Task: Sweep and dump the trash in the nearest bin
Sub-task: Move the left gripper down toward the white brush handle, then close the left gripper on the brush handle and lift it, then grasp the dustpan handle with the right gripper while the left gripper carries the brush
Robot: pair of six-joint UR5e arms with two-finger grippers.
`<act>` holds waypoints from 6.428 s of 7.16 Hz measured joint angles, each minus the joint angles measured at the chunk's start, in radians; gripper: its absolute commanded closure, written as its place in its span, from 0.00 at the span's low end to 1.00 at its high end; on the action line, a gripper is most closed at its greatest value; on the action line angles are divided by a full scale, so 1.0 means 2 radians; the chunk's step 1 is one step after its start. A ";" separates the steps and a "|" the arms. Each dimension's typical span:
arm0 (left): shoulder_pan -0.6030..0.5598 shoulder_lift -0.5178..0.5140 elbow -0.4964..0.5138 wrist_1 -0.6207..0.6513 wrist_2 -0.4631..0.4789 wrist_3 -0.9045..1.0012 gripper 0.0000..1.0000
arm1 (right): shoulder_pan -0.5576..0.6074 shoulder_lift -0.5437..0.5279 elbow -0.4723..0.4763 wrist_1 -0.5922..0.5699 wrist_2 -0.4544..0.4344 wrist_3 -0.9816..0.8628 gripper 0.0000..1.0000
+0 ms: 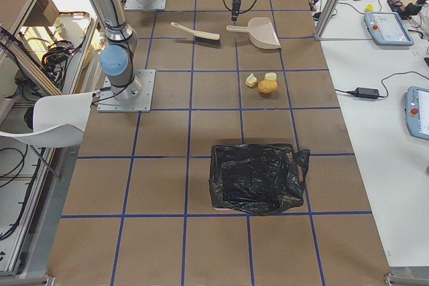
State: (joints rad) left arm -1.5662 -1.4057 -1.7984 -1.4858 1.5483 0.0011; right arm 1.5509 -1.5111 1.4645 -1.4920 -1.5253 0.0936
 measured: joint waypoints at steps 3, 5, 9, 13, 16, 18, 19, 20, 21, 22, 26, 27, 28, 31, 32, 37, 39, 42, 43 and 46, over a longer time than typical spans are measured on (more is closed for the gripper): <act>0.000 0.002 -0.006 0.000 0.001 0.001 0.00 | 0.000 0.000 0.000 0.000 0.000 -0.001 0.00; -0.002 0.000 -0.010 -0.002 -0.003 0.000 0.00 | 0.000 0.000 0.000 0.000 0.000 -0.002 0.00; -0.118 -0.029 -0.049 0.049 -0.007 -0.025 0.00 | -0.001 0.004 -0.002 0.000 0.000 -0.007 0.00; -0.260 -0.126 -0.065 0.173 -0.005 -0.036 0.00 | -0.002 0.007 -0.001 -0.006 0.000 -0.009 0.00; -0.311 -0.165 -0.070 0.214 -0.001 -0.038 0.00 | -0.002 0.007 -0.001 -0.006 0.000 -0.009 0.00; -0.314 -0.194 -0.071 0.230 0.009 -0.028 0.00 | -0.002 0.007 -0.001 -0.006 0.000 -0.009 0.00; -0.315 -0.205 -0.073 0.235 0.013 -0.027 0.00 | -0.002 0.008 -0.001 -0.006 0.000 -0.009 0.00; -0.316 -0.209 -0.079 0.237 0.015 -0.026 0.00 | -0.002 0.008 0.000 -0.006 0.000 -0.010 0.00; -0.316 -0.210 -0.090 0.239 0.017 -0.026 0.00 | -0.002 0.008 0.000 -0.005 -0.001 -0.010 0.00; -0.317 -0.209 -0.098 0.241 0.017 -0.026 0.00 | -0.002 0.008 0.000 -0.005 -0.001 -0.010 0.00; -0.319 -0.198 -0.107 0.239 0.017 -0.036 0.00 | -0.002 0.008 0.000 -0.005 -0.001 -0.010 0.00; -0.321 -0.190 -0.112 0.237 0.017 -0.036 0.00 | -0.002 0.008 0.000 -0.005 -0.001 -0.010 0.00; -0.323 -0.181 -0.122 0.234 0.018 -0.036 0.00 | -0.002 0.007 0.000 -0.005 -0.001 -0.010 0.00; -0.329 -0.165 -0.144 0.232 0.017 -0.056 0.02 | -0.002 0.007 0.000 -0.005 -0.001 -0.010 0.00; -0.336 -0.164 -0.145 0.232 0.017 -0.069 0.05 | -0.002 0.007 0.000 -0.005 -0.001 -0.010 0.00; -0.346 -0.161 -0.147 0.232 0.019 -0.077 0.40 | -0.002 0.007 0.000 -0.004 -0.001 -0.010 0.00; -0.345 -0.160 -0.147 0.232 0.020 -0.076 0.67 | -0.002 0.006 0.000 -0.004 -0.001 -0.010 0.00; -0.343 -0.158 -0.144 0.225 0.020 -0.075 0.99 | -0.002 0.006 0.000 -0.004 -0.001 -0.010 0.00; -0.342 -0.157 -0.142 0.222 0.020 -0.074 1.00 | -0.002 0.006 0.000 -0.004 -0.001 -0.010 0.00; -0.341 -0.135 -0.139 0.213 0.020 -0.075 1.00 | -0.002 0.006 0.000 -0.004 -0.001 -0.010 0.00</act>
State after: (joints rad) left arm -2.2474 -1.6752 -2.0764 -1.0590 1.5892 -0.1490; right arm 1.5463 -1.4995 1.4650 -1.5002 -1.5263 0.0736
